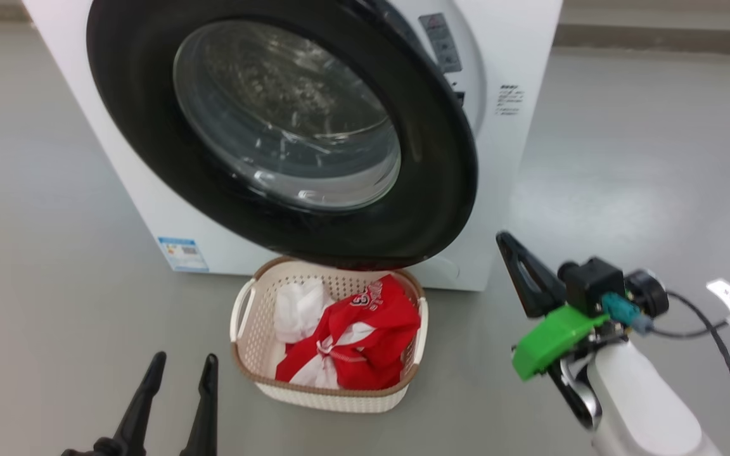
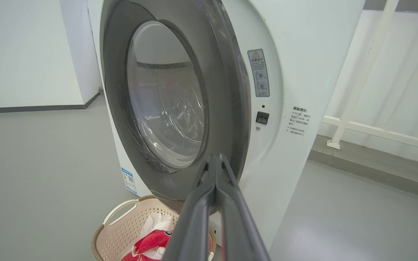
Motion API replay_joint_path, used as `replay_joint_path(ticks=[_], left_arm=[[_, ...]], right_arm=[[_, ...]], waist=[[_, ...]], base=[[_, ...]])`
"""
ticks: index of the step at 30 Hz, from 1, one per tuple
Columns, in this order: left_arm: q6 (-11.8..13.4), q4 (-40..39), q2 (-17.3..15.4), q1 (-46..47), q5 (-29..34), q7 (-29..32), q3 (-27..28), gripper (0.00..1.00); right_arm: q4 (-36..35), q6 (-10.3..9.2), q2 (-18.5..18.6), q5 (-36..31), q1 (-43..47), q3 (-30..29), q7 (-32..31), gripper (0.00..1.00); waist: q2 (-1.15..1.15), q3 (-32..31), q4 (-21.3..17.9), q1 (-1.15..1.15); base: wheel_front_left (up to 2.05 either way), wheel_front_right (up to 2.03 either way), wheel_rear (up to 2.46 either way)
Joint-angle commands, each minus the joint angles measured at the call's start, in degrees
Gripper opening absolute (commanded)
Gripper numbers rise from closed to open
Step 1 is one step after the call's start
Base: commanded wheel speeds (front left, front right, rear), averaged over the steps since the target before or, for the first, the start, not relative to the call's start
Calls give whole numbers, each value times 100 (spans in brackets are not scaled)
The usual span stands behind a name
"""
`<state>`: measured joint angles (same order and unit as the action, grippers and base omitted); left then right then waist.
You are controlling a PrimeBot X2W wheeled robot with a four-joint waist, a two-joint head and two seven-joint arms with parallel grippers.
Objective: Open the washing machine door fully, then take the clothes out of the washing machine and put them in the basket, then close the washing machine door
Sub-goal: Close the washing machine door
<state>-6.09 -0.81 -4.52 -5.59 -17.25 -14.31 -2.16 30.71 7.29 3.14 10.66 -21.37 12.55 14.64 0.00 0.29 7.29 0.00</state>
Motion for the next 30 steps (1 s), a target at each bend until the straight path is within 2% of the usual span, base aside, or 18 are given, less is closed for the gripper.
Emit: replay_joint_path(ticks=[1, 15, 30], left_arm=[[-38, -131, -33, 334, -38, -60, 123, 100], [-106, 38, -18, 889, -139, -67, -115, 100], [-132, -18, 24, 1218, -147, -68, -139, 100]], right_arm=[[-5, 20, -26, 33, -385, 172, 36, 0], [497, 20, 44, -90, -1663, -26, 36, 0], [390, 20, 169, -170, -2424, -474, 36, 0]], waist=[[0, 334, 305, 0], [0, 1138, 875, 0], [0, 1834, 917, 0]], base=[[0, 0, 0], [0, 0, 0], [0, 0, 0]])
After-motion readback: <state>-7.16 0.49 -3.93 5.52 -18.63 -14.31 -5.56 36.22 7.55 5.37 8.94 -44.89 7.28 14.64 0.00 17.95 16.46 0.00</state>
